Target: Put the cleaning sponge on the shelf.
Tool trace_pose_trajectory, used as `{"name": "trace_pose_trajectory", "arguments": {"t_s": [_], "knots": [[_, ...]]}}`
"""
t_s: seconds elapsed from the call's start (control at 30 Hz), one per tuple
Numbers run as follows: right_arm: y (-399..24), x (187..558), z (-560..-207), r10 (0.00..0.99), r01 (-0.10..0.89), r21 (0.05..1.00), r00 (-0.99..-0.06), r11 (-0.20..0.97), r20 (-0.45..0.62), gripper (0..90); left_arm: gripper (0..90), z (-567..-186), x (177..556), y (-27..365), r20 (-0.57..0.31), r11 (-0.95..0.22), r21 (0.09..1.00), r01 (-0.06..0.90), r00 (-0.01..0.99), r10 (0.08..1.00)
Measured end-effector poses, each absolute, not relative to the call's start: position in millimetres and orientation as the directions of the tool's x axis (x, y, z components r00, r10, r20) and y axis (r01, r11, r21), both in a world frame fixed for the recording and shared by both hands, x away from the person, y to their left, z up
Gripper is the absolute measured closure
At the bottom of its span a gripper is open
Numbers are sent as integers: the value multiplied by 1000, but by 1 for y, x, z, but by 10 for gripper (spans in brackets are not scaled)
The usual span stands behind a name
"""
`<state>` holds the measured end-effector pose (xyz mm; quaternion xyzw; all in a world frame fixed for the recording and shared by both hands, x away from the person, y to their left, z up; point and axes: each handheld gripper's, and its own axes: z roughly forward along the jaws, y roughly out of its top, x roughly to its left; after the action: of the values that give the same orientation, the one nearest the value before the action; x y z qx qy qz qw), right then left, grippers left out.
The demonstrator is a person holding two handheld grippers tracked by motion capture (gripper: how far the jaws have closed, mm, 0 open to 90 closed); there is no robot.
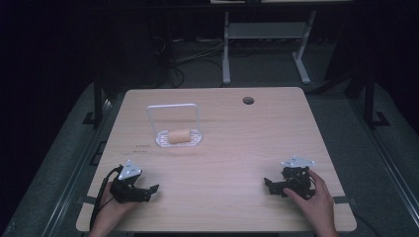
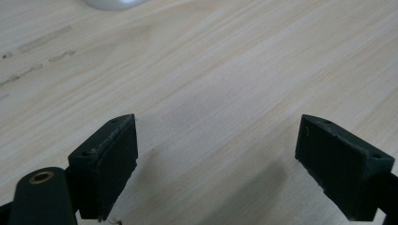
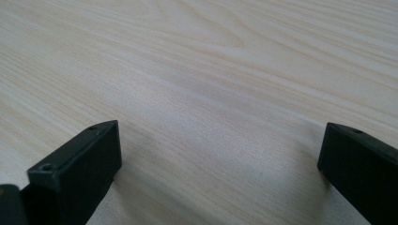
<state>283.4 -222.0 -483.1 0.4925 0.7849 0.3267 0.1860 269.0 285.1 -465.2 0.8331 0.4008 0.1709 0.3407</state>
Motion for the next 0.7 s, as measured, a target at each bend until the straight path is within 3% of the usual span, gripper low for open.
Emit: {"name": "trace_pose_trajectory", "arguments": {"t_s": [0.7], "knots": [[-222,283,-483,894,652,695,-446,304,28,0,129,-475,264,289,8,-440,723,533,630,776]]}}
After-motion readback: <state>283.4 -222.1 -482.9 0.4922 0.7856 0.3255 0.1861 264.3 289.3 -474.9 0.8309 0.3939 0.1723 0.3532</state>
